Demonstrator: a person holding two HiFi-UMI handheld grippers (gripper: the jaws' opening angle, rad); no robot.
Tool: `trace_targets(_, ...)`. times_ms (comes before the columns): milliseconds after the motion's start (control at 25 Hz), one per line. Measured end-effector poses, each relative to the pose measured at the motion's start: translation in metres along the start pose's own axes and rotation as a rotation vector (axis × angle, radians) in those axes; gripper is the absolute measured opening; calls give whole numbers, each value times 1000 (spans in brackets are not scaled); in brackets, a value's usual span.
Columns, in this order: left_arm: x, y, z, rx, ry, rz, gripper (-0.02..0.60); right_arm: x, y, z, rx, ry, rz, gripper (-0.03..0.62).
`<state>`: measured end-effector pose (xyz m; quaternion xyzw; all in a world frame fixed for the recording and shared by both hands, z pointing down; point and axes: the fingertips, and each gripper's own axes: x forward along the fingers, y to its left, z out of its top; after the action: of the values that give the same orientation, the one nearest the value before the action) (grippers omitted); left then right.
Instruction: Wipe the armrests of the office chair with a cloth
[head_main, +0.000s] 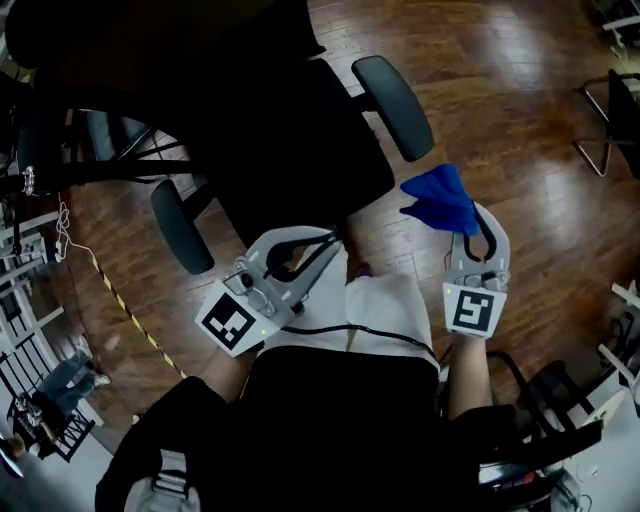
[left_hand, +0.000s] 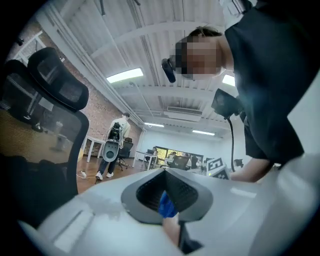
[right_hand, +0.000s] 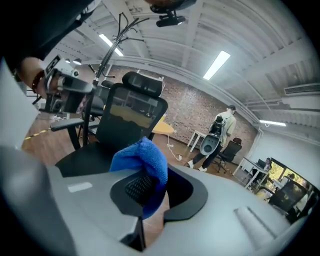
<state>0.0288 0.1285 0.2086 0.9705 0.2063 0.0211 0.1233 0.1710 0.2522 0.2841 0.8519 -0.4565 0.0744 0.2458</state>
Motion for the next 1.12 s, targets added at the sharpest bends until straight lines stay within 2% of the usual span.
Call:
trace_targets(120,20,22,8,-46,-21,46,2,49,-12,-29,-94,111,95,40)
trace_targets(200,27,40,-2,-66,10,90,2,79,-15,-56,-135,198,156,40)
trace_targets(280,36,58,-15,-77,42,172,2,110,-21,-82,-175,265,226,40)
trace_targets(360,49,77,-23,-85,37,300,2,144,-28,-94,-198,265,327,40)
trace_targets(440,69,94,-26,-105,1,419,2,173,-26,-92,-176,213,467,40)
trace_targets(560,106,108,-23,-171,-95,482,5,203,-20,-83,-142,186,623,40)
trace_targets(680,134,113,-20,-214,-169,535,5,225,-13,-74,-190,175,726,39)
trace_targets(800,143,113,-20,-232,-194,593,5,249,-13,-66,-212,150,773,38)
trace_targets(920,132,113,-24,-241,-210,643,5,279,-11,-53,-232,125,792,38)
trace_targets(1040,110,118,-41,-177,-145,736,5,312,-8,-37,-247,111,784,38)
trace_targets(1120,92,123,-67,-168,-76,816,5,333,-4,-25,-297,96,761,38)
